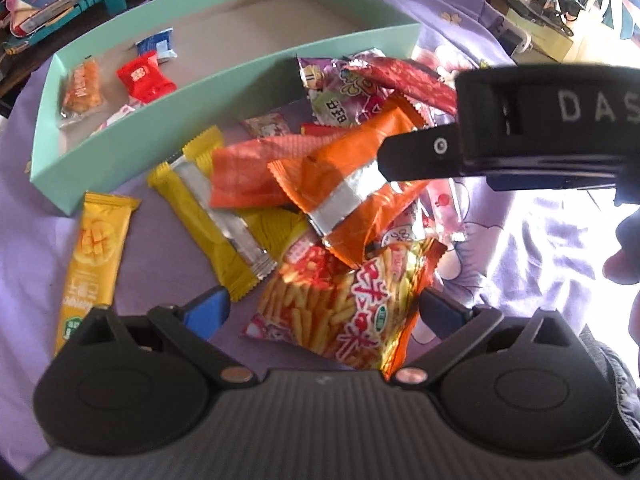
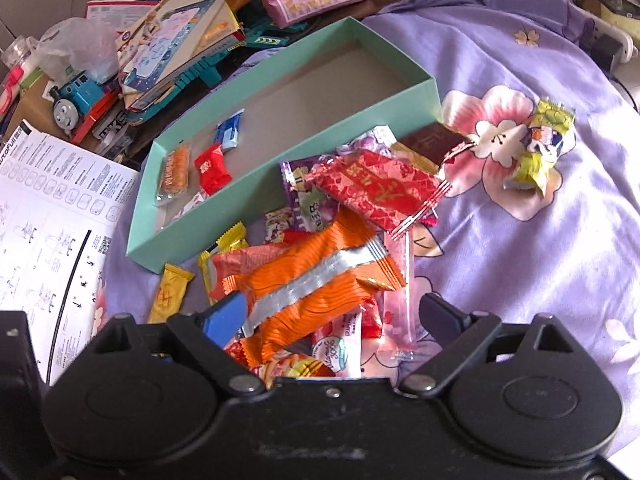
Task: Organize snacks
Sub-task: 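Grasp the orange-silver packet with the right tool while the left tool grasps the fries bag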
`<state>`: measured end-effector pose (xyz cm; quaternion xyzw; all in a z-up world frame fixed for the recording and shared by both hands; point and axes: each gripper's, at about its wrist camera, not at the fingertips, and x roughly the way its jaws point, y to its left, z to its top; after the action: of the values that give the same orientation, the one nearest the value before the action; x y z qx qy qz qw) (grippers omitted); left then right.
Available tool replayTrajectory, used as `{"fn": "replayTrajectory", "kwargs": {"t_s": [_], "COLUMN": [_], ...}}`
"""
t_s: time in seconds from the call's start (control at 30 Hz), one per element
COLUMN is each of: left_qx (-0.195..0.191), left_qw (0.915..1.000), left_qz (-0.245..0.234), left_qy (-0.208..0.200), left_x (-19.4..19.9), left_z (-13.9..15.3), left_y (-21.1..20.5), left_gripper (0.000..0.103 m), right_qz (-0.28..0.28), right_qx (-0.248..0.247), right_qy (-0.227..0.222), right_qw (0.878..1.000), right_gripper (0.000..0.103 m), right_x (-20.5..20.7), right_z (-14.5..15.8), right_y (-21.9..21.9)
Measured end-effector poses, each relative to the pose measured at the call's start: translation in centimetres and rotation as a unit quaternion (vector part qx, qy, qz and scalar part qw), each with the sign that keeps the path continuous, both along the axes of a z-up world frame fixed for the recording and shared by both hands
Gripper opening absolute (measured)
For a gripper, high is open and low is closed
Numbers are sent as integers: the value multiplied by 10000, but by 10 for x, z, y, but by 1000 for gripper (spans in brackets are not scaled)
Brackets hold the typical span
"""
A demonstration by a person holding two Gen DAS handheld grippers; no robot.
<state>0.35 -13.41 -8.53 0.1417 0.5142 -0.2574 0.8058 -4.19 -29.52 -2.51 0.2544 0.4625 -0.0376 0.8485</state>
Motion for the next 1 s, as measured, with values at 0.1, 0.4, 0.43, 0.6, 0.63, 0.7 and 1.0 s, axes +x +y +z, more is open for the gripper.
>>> {"fn": "replayTrajectory", "kwargs": {"t_s": [0.1, 0.4, 0.43, 0.6, 0.63, 0.7, 1.0], "left_qx": [-68, -118, -132, -310, -312, -344, -603], "left_qw": [10000, 9986, 9981, 9945, 9942, 9933, 9866], "left_qz": [-15, 516, 602, 988, 1026, 1102, 1496], "left_qy": [19, 21, 23, 134, 122, 95, 235], "left_x": [0, 9, 11, 24, 26, 29, 44], "left_z": [1, 9, 9, 8, 7, 7, 4], "left_y": [2, 49, 55, 79, 80, 86, 116], "left_gripper": [81, 78, 78, 78, 78, 78, 79], "right_qz": [2, -38, 16, 432, 520, 721, 1591], "right_qx": [14, -100, -264, -448, -453, -445, -814], "right_qy": [31, 166, 121, -4, 23, 15, 392], "right_qw": [10000, 9998, 9996, 9981, 9976, 9964, 9831], "right_gripper": [94, 91, 91, 91, 91, 91, 92], "right_x": [2, 19, 20, 29, 31, 32, 28], "right_z": [-1, -1, 2, 7, 6, 1, -10], "right_y": [2, 16, 19, 32, 34, 41, 64]}}
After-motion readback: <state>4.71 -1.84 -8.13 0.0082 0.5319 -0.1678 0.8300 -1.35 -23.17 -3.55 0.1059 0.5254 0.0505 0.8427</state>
